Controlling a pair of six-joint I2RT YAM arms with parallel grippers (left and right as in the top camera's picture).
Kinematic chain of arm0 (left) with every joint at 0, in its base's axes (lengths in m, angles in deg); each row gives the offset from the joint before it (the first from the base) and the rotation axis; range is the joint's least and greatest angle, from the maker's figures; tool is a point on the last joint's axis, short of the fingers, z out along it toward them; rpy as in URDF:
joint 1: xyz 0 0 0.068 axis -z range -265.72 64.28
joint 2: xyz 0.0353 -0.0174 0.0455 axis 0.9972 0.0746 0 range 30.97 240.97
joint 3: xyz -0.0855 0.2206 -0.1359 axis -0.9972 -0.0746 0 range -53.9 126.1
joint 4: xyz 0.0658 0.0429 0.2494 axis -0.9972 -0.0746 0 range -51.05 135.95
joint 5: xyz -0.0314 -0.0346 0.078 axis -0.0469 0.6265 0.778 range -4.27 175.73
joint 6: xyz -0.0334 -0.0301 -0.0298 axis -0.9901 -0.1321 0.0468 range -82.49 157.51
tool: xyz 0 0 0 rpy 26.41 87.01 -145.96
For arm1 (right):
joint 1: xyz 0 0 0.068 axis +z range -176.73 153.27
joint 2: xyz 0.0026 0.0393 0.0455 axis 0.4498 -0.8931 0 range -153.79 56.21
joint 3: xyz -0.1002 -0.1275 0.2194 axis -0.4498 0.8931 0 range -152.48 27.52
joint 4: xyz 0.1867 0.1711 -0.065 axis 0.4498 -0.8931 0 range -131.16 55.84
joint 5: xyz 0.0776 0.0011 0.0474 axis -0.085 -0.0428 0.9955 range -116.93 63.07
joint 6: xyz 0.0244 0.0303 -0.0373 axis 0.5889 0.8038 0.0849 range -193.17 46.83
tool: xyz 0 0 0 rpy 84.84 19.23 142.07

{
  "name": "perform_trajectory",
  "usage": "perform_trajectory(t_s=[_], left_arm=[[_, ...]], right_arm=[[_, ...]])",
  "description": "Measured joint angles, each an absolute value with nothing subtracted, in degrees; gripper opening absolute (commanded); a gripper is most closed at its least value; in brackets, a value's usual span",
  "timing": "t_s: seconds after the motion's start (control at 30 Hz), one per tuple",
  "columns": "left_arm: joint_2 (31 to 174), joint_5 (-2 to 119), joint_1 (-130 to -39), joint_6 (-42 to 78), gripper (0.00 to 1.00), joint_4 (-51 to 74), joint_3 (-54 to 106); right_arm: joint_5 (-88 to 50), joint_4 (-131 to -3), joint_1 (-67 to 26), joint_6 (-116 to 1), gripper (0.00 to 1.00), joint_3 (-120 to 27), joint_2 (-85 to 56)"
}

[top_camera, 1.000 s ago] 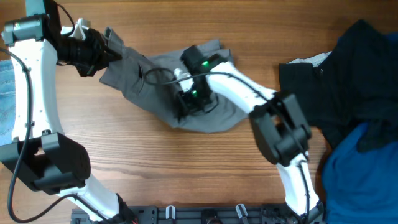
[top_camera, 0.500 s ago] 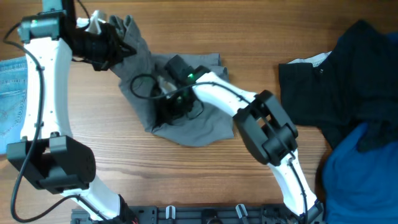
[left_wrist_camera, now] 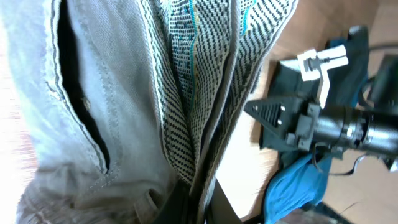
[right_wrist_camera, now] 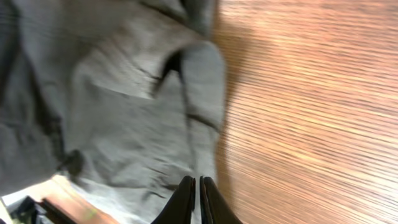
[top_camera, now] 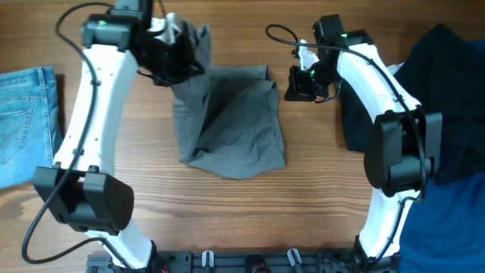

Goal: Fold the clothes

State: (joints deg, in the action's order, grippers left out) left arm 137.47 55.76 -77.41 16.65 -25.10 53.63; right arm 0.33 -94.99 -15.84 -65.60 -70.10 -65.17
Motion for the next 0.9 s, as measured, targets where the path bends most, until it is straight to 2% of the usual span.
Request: perform_trajectory(t_s=[0.53, 0.6, 0.63, 0.73, 0.8, 0.9], left_arm=[[142.19, 63.71, -56.23, 13.79, 0.04, -21.65, 53.63], [143.61, 64.52, -54.52, 13.11, 0.17, -21.60, 53.63], [144.38, 64.98, -53.65, 12.80, 0.29, -21.43, 53.63], [145.54, 65.33, -52.10, 12.04, 0.55, -20.73, 53.63], [145.69, 65.46, -51.68, 11.84, 0.59, -20.49, 53.63], [145.69, 65.59, -51.79, 11.45, 0.60, -20.51, 53.63]], right_arm=[[-4.06, -87.83, -14.88, -65.91, 0.09, -55.77, -65.74], [-4.02, -87.76, -14.88, -65.88, 0.08, -55.74, -65.74], [-4.02, -87.65, -14.88, -65.75, 0.08, -55.74, -65.74], [-4.02, -87.69, -14.88, -65.69, 0.06, -55.74, -65.74], [-4.04, -88.11, -14.88, -65.69, 0.06, -55.74, -65.74], [-4.08, -90.58, -15.18, -65.73, 0.06, -55.85, -65.74]])
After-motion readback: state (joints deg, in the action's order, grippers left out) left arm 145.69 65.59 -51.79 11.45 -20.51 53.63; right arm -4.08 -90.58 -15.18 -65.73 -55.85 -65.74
